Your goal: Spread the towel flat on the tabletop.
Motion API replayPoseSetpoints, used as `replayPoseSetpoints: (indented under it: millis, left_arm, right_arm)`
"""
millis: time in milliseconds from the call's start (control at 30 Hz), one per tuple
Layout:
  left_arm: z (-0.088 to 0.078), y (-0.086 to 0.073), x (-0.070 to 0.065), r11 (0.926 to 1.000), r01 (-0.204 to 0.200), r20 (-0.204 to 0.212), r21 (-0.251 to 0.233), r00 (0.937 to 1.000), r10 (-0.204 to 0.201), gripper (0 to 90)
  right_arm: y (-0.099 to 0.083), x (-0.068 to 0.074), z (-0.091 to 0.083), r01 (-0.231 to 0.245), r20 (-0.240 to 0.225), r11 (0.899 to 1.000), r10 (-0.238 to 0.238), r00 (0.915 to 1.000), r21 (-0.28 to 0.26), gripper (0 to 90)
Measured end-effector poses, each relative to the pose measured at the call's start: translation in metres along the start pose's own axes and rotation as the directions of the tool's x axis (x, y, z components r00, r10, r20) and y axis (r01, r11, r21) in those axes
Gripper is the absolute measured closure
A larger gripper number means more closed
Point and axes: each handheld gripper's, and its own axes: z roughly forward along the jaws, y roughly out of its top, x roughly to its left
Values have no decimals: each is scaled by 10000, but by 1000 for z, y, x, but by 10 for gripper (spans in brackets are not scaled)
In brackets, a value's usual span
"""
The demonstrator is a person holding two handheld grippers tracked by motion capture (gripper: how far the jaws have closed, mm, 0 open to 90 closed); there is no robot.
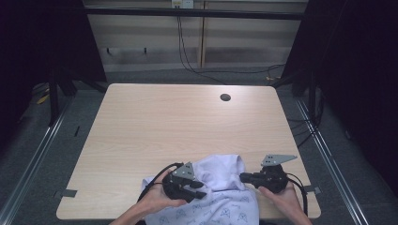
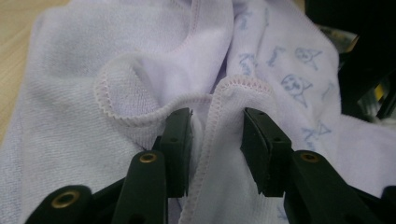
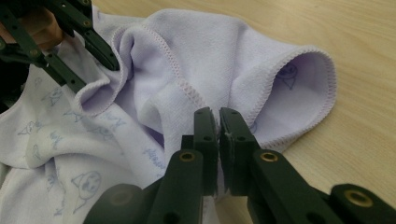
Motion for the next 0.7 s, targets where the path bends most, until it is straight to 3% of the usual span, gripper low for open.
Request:
replayPoseSetpoints:
  millis: [67,167,267,300,367,433,533,567,633,667,700]
  left_arm:
    - [4,-1,-2,9982,-447,233,399,9988,438,628]
    - [6,-3,-8,9963,-693,542,511,9963,665,783]
    - [-4,-3,-9,9969,-760,719,186,9946,745,849]
    - [-9,-4,-9,9987,-495,826,-118,9953,503,854]
    - [-19,-4,-6,9980,-375,600,-510,9974,406,861]
    - [-35,-3,0,9913,129,595,-1308,9982,-51,863]
    - [-60,-3,11,9735,523,216,-2225,9986,-487,863]
    - [-75,-3,17,9651,600,-123,-2551,9978,-652,863]
    - [-91,-5,25,9496,838,-443,-3021,9938,-1018,864]
    - [-99,-6,29,9451,895,-734,-3144,9903,-1182,864]
    - [-105,-7,32,9431,885,-929,-3206,9879,-1243,864]
  right_arm:
    - [0,0,0,29,-18,10000,-29,10000,-7,856]
    - [1,0,0,53,-30,10000,-53,10000,-28,864]
    - [2,-1,-2,-23,0,9999,23,10000,-125,870]
    - [2,-1,-4,-87,46,9998,88,10000,-164,871]
    - [3,-3,-8,-181,80,9993,184,9998,-339,876]
    - [4,-6,-14,-225,113,9983,232,9997,-534,880]
    - [9,-8,-26,-234,231,9948,258,9994,-989,883]
    - [11,-9,-29,-269,265,9934,301,9992,-1117,883]
    - [17,-12,-42,-292,421,9862,365,9984,-1628,884]
    - [22,-16,-51,-314,505,9795,422,9978,-1990,885]
    - [22,-16,-51,-314,505,9795,422,9978,-1990,885]
